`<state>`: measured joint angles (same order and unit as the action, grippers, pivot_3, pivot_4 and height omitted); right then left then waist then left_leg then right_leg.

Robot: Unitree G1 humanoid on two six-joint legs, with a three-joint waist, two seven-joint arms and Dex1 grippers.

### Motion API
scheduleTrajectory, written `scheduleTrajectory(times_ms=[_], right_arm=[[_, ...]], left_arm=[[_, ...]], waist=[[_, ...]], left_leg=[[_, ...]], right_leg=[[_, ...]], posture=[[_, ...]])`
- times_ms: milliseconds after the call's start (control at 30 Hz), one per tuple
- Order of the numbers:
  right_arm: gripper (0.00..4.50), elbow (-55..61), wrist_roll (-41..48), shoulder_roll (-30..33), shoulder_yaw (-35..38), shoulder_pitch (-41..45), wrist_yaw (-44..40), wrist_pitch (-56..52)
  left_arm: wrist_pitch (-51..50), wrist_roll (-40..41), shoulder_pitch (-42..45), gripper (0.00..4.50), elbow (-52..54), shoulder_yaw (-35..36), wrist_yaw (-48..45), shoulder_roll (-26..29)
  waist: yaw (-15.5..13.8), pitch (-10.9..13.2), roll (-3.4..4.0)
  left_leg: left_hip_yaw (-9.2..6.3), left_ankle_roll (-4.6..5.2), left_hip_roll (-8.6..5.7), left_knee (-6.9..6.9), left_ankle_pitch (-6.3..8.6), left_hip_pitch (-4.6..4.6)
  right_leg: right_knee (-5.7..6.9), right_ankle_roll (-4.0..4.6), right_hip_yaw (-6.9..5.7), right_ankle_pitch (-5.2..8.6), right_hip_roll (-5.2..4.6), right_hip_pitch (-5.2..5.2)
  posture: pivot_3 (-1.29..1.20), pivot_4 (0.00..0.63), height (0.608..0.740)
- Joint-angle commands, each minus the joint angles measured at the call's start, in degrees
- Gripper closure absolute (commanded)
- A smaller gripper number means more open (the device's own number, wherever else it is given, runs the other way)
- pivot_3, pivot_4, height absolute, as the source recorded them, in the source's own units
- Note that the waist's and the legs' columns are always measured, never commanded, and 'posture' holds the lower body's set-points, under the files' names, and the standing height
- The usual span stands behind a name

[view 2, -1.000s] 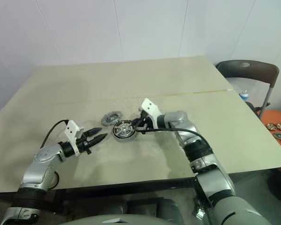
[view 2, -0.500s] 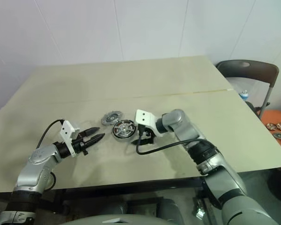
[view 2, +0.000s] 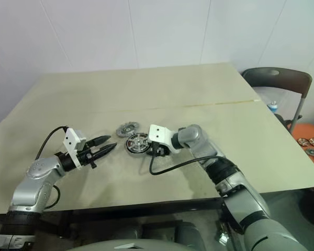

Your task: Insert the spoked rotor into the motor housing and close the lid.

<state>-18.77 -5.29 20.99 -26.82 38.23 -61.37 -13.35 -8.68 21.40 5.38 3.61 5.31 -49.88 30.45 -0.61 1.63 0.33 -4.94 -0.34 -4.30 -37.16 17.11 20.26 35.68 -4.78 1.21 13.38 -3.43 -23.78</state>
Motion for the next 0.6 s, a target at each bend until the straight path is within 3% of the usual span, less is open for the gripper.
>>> scheduleTrajectory(times_ms=[33, 500, 600], right_arm=[[3.67, 1.8, 0.3, 0.2, 0.5, 0.2, -0.7, 0.0], [3.67, 1.4, -0.3, -1.6, 1.7, 2.0, 2.0, 1.2], [3.06, 0.3, -2.7, -1.4, 0.0, 2.9, 2.8, 2.5]], left_arm=[[-0.2, 0.0, 1.2, 2.45, 1.5, 0.4, 0.3, 0.7], [0.7, -1.2, 0.6, 2.45, 0.1, -0.1, 1.0, 0.2], [0.9, -1.5, 0.6, 2.45, -0.2, -0.2, 1.1, 0.0]], waist=[[0.1, 0.0, 0.0], [0.4, 0.0, -0.02], [0.4, 0.0, -0.03]], left_leg=[[0.0, 0.0, 0.0, 0.0, 0.0, -0.04], [0.02, -0.04, 0.01, 0.0, -0.02, -0.03], [0.05, -0.07, 0.01, -0.01, -0.05, -0.02]], right_leg=[[0.0, 0.0, 0.0, 0.0, 0.0, 0.03], [0.1, 0.0, 0.03, 0.0, 0.04, -0.03], [0.19, 0.0, 0.05, 0.0, 0.04, -0.09]], posture=[[0.0, 0.0, 0.74], [0.0, 0.0, 0.74], [0.0, 0.0, 0.74]])
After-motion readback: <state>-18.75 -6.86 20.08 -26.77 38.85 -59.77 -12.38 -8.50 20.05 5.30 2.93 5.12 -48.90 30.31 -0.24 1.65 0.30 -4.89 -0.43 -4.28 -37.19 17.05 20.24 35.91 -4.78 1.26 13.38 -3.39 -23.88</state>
